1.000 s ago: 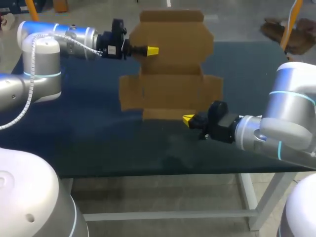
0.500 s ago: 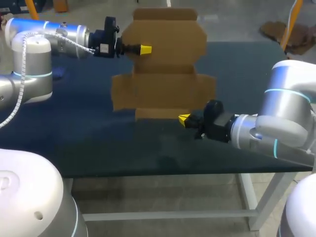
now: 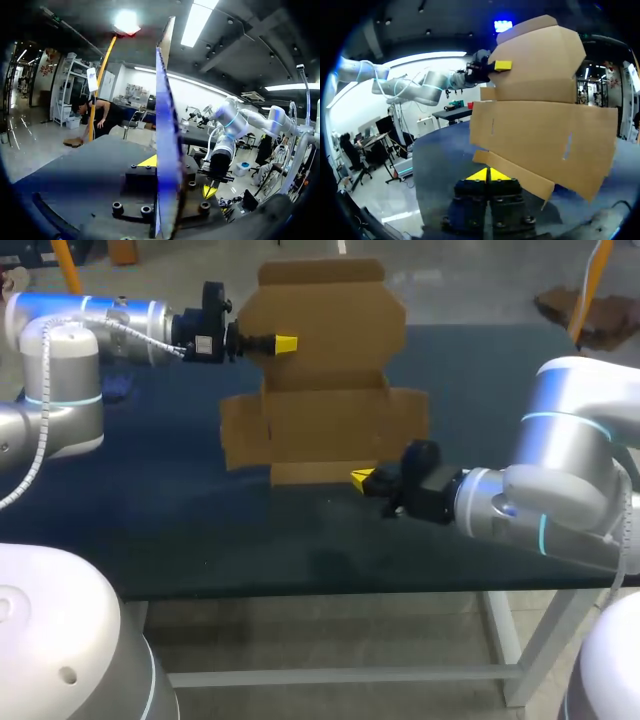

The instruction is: Assemble the packaging by folding the flat box into shape, placing the metal phone stand inside, and closing the box properly

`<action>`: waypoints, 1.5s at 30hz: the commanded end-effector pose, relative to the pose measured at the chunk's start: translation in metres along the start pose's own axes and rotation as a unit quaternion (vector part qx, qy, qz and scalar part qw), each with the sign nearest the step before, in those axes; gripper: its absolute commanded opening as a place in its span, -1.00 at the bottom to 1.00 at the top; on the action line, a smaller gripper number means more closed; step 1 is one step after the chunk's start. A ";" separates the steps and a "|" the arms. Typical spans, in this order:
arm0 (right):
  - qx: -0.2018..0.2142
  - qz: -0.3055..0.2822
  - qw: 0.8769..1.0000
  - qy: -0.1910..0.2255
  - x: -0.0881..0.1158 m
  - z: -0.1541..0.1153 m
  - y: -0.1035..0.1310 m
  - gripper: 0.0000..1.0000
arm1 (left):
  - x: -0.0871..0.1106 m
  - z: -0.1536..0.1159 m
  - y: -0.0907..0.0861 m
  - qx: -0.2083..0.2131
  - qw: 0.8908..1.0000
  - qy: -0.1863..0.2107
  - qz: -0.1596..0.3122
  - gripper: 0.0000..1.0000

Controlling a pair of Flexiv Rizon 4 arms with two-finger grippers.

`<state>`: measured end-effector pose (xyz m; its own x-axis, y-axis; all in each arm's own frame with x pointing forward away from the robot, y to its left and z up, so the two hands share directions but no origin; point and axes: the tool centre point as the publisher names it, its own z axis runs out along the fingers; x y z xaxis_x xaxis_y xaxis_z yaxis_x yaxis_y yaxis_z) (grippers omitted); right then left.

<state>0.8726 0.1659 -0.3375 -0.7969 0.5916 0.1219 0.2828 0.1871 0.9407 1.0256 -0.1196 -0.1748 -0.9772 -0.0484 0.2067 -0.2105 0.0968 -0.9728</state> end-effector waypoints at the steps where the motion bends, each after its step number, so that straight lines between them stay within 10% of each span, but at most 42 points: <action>1: 0.002 -0.002 1.000 -0.007 0.004 0.016 -0.002 -1.00 | -0.005 -0.001 0.002 -0.001 1.000 0.006 0.002 -1.00; 45: -0.015 0.033 0.998 -0.042 -0.012 0.075 -0.030 -1.00 | -0.014 0.004 0.018 -0.006 0.997 0.051 0.052 -1.00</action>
<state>0.9090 0.1981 -0.3814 -0.7615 0.6239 0.1756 0.3240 0.1318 0.9368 1.0307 -0.1231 -0.1908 -0.9925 0.0468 0.1133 -0.1074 0.1143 -0.9876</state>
